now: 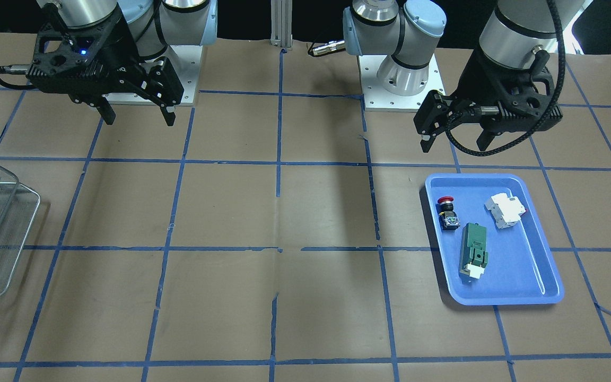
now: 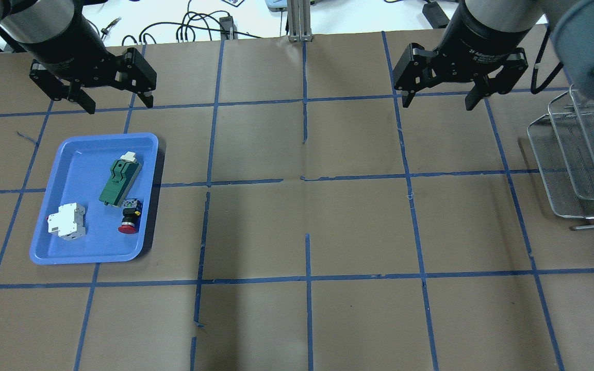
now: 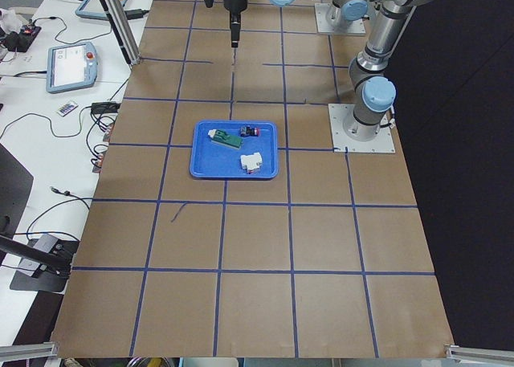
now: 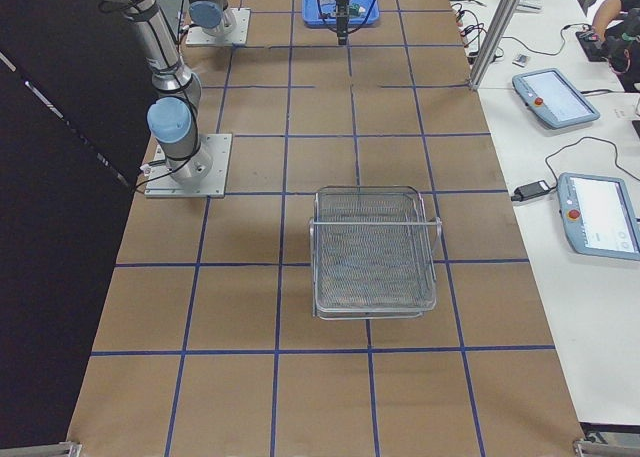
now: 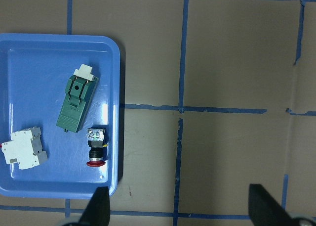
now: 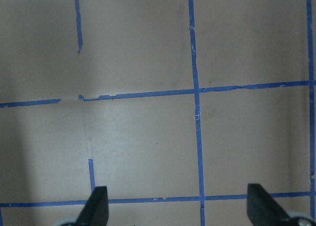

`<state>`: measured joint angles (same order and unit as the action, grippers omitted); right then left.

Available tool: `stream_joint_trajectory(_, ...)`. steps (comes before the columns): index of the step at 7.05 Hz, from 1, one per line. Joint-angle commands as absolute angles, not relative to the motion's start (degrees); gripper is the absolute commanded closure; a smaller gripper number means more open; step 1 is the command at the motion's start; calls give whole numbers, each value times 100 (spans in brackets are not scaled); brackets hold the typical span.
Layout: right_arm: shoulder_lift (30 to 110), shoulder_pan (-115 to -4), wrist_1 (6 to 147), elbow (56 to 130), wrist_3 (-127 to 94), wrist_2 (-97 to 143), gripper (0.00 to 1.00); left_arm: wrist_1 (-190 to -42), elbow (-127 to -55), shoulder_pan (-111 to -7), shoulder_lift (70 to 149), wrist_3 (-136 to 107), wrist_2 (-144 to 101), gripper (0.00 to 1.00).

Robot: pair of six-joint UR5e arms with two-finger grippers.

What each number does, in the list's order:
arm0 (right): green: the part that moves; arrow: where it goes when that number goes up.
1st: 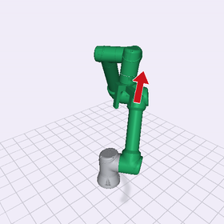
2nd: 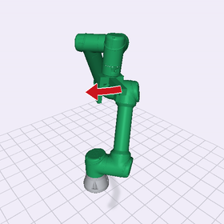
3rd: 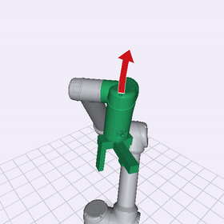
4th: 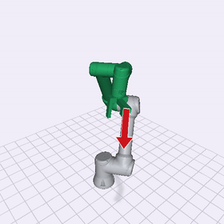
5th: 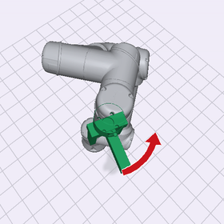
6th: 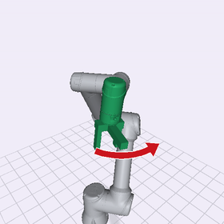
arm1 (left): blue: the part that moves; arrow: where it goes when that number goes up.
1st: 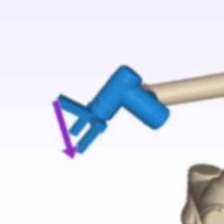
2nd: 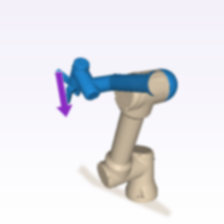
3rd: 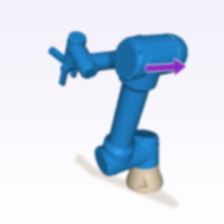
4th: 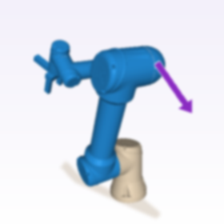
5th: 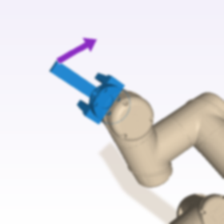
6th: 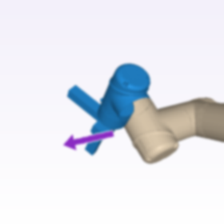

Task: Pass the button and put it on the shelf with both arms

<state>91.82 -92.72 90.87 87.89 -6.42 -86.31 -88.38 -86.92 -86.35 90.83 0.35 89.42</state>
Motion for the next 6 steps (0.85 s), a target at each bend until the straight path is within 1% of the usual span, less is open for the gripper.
stream_joint_trajectory(1,9185,-9272,9088,8789,-642,-8631,0,-8833,-8692,-8640,9070,35,8930,0)
stream_joint_trajectory(4,9193,-9272,9088,8789,-642,-8631,0,-8816,-8763,-8657,9044,35,8965,0)
stream_joint_trajectory(6,9202,-9272,9079,8780,-642,-8631,0,-8859,-9094,-8570,9009,305,9008,0)
